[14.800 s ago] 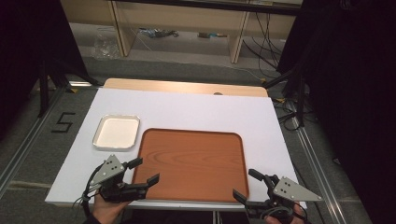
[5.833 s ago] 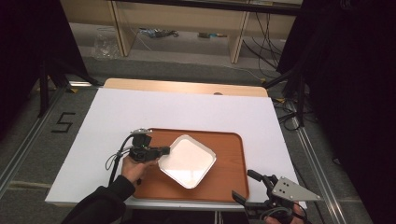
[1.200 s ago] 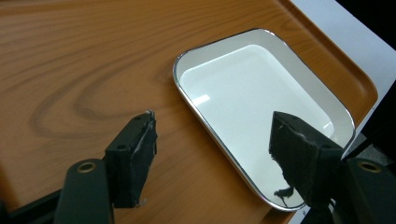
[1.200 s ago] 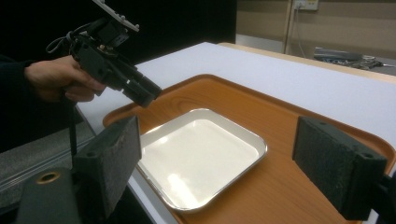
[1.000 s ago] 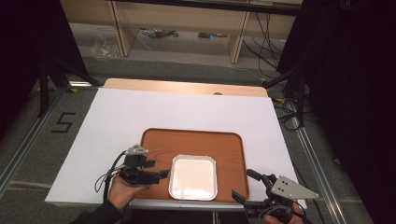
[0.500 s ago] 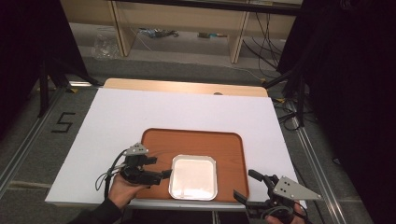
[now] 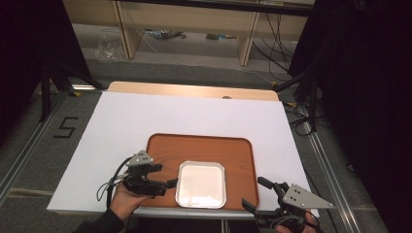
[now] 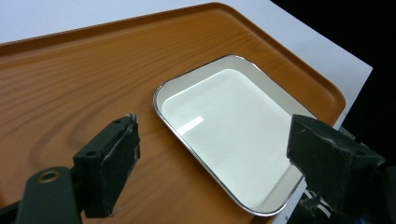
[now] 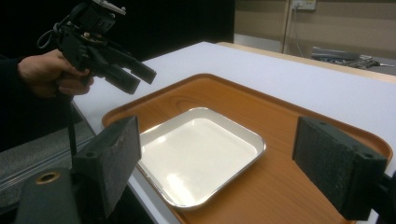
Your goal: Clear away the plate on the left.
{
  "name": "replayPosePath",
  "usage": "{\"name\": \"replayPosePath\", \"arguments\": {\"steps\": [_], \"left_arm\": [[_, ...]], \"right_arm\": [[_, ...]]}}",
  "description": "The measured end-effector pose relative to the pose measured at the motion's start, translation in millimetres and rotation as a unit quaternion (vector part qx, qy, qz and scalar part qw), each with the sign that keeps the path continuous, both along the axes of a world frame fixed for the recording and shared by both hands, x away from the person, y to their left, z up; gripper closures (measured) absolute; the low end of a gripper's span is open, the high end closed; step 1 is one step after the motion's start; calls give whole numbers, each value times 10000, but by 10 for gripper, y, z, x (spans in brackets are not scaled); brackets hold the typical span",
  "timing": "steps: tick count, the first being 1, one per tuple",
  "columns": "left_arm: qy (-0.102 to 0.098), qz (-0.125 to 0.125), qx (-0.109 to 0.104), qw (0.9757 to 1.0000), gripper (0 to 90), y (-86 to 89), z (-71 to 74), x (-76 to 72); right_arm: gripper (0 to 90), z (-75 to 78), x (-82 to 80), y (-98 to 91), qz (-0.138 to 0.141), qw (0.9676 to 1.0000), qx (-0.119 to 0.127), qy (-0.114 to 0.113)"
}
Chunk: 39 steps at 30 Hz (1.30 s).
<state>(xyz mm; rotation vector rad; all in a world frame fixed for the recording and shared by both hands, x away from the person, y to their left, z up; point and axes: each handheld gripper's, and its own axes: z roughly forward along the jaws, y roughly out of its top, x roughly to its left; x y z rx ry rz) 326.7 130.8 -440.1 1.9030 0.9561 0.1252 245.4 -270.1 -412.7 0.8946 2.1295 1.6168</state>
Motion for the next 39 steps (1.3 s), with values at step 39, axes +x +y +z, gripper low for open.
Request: {"name": "replayPosePath", "arguments": {"steps": [39], "left_arm": [[-198,-42,142,9997,167,99,85,-364]], "right_arm": [[165,-7,26,8,68,9998,-114,-176]]}}
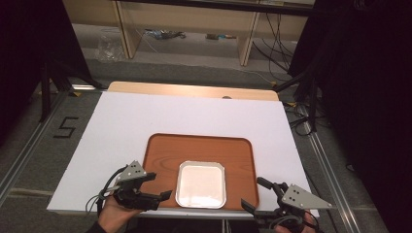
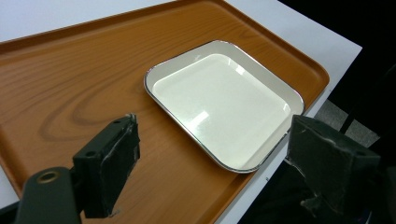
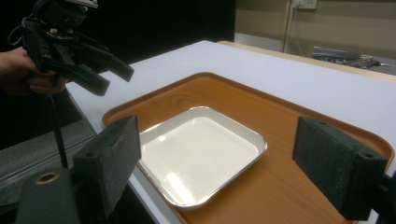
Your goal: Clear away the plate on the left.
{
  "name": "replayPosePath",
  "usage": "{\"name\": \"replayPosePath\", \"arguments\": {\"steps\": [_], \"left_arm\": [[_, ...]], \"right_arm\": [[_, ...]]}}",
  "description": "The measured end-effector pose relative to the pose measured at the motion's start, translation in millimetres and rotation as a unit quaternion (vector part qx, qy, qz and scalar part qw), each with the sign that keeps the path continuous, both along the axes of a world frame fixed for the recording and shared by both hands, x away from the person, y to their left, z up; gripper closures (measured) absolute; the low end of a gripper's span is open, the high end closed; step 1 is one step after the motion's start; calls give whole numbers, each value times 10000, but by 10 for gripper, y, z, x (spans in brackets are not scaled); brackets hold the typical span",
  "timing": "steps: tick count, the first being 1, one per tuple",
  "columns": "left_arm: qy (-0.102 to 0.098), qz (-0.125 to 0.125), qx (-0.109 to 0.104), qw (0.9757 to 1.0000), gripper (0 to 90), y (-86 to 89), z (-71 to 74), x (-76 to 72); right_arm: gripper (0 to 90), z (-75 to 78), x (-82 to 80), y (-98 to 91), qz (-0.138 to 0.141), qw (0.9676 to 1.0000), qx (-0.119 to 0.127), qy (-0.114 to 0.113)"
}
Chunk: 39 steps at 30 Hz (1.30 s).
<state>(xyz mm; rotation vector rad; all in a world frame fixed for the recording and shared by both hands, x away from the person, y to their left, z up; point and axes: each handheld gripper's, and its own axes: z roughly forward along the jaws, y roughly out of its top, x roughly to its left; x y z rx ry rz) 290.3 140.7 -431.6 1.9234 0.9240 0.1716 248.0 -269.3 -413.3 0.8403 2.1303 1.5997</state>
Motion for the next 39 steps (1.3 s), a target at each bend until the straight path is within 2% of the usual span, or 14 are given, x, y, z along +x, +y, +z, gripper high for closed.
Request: {"name": "replayPosePath", "arguments": {"steps": [14,15,16,17,21,22,23,24,25,30,31,39], "left_arm": [[-85,-46,152,9998,167,-20,18,-158],[131,143,185,9996,167,-27,32,-215],[79,45,222,9997,167,-16,34,-211],[106,126,228,9996,167,-22,40,-237],[93,127,209,9997,168,-16,53,-279],[-86,11,145,9999,168,-19,48,-258],[-93,5,112,9999,169,-18,46,-262],[-103,17,164,9998,169,-12,58,-276],[-101,34,112,9999,169,-17,59,-280],[-69,68,150,9998,169,-12,45,-255],[-64,64,165,9998,169,-11,44,-251],[-20,95,218,9997,174,-5,28,-218]], "right_arm": [[165,0,-1,2,5,10000,7,3],[165,0,0,1,14,10000,9,4],[165,0,-1,2,4,10000,2,5],[165,0,-2,2,4,10000,2,6],[165,3,-6,1,15,10000,7,32],[165,-1,-2,4,-17,10000,-4,-9],[165,-1,-2,5,-15,10000,-3,-5],[165,0,-3,4,-19,10000,-7,-16],[165,5,-9,2,12,10000,5,36],[165,-1,-3,6,-12,10000,-4,-21],[166,-4,-9,18,23,9999,58,94],[165,-5,0,16,54,10000,35,50]]}}
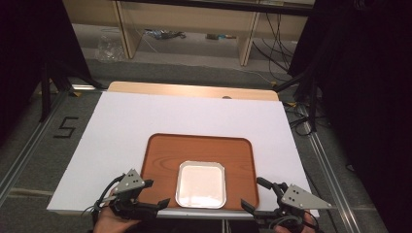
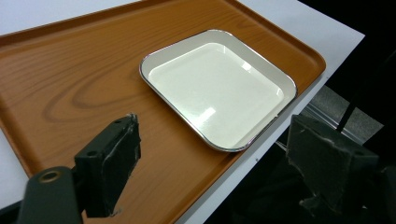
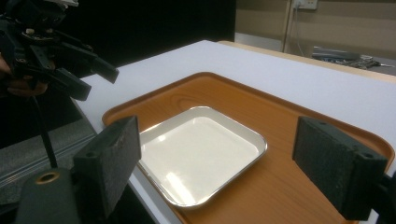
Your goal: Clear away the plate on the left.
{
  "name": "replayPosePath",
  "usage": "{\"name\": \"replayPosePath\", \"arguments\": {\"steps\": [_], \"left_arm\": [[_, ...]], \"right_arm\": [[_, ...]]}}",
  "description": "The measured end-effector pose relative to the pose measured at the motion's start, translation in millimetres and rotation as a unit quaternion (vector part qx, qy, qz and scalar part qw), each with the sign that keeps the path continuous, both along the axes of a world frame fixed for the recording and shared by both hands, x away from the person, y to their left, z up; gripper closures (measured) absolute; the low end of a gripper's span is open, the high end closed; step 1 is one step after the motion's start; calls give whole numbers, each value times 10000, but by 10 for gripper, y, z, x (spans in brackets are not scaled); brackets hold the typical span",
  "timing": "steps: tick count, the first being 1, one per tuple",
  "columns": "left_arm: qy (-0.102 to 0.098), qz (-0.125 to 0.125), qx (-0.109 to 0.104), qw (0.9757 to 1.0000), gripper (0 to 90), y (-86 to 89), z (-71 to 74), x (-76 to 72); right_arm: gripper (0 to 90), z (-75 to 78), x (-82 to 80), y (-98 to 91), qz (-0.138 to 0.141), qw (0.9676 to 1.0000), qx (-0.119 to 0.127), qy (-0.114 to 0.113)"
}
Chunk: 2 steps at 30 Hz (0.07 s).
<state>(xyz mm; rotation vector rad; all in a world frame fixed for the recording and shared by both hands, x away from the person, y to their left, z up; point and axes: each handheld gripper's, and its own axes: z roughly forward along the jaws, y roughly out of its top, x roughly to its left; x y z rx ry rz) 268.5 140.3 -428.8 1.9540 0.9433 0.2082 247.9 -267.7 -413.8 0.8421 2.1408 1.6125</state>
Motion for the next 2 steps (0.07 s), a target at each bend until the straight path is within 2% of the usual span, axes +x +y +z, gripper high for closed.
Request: {"name": "replayPosePath", "arguments": {"steps": [2], "left_arm": [[35,-7,27,10000,174,-1,-8,14]], "right_arm": [[165,1,2,-4,-10,10000,-16,-1]]}}
